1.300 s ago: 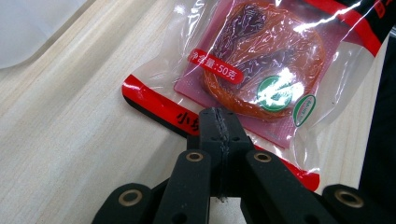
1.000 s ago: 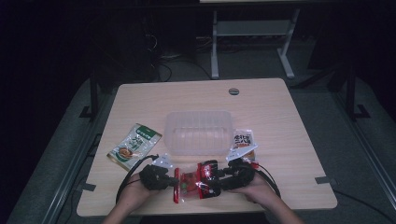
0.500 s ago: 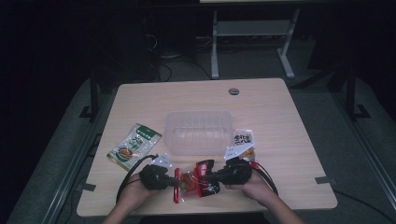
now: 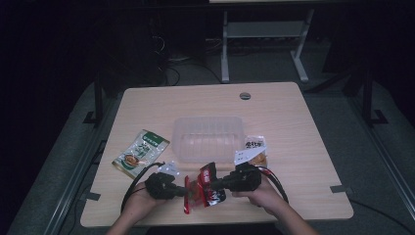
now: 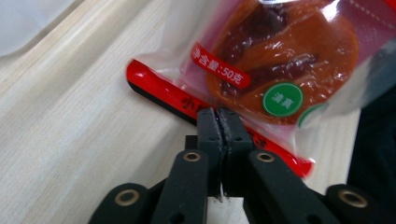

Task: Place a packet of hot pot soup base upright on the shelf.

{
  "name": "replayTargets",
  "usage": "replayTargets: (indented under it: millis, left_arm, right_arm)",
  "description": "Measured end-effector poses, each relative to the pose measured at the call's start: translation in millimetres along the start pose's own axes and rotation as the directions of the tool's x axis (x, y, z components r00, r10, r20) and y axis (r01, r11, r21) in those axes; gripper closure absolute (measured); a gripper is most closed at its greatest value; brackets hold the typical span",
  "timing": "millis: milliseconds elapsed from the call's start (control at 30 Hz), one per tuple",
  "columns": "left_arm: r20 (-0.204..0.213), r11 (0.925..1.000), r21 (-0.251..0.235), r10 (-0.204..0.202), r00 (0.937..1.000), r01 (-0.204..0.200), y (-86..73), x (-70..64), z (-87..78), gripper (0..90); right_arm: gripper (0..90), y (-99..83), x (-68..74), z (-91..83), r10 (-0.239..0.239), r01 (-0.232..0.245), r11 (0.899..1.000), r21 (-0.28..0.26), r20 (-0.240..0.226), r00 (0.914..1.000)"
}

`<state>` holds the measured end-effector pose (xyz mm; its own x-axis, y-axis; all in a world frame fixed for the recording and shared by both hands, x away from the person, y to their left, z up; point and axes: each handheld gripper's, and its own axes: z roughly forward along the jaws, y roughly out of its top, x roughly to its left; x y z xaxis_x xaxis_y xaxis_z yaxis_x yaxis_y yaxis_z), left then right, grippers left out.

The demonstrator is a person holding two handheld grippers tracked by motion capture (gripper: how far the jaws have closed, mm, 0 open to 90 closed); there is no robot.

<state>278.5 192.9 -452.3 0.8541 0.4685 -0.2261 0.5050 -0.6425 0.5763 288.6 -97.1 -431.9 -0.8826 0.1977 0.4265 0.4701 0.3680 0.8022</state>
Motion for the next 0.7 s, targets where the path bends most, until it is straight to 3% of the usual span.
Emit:
replayTargets:
  millis: [200,467,567,700]
  left_arm:
    - [0.013,0.9981,-0.061,0.002,0.9999,-0.001,1.4,-3.0,-8.3,75.5]
    - [0.036,0.9965,-0.084,-0.001,0.9994,0.004,0.0,-1.6,-15.5,58.7]
    - [0.047,0.9954,-0.096,0.008,0.9988,-0.003,-3.7,0.5,-20.2,50.3]
    - [0.033,0.9941,-0.103,0.038,0.9988,-0.034,-9.6,4.7,-28.7,40.6]
  right_arm:
    - [90.0,6.3,7.4,-10.3,-0.024,0.023,0.998,-0.052,-0.009,0.9997]
    - [90.0,12.8,13.6,-21.7,-0.037,0.033,0.993,-0.111,-0.028,0.9989]
    - [90.0,15.1,14.7,-28.0,-0.04,0.037,0.991,-0.132,-0.02,0.999]
    - [90.0,19.2,16.6,-36.2,-0.044,0.042,0.987,-0.158,-0.009,0.999]
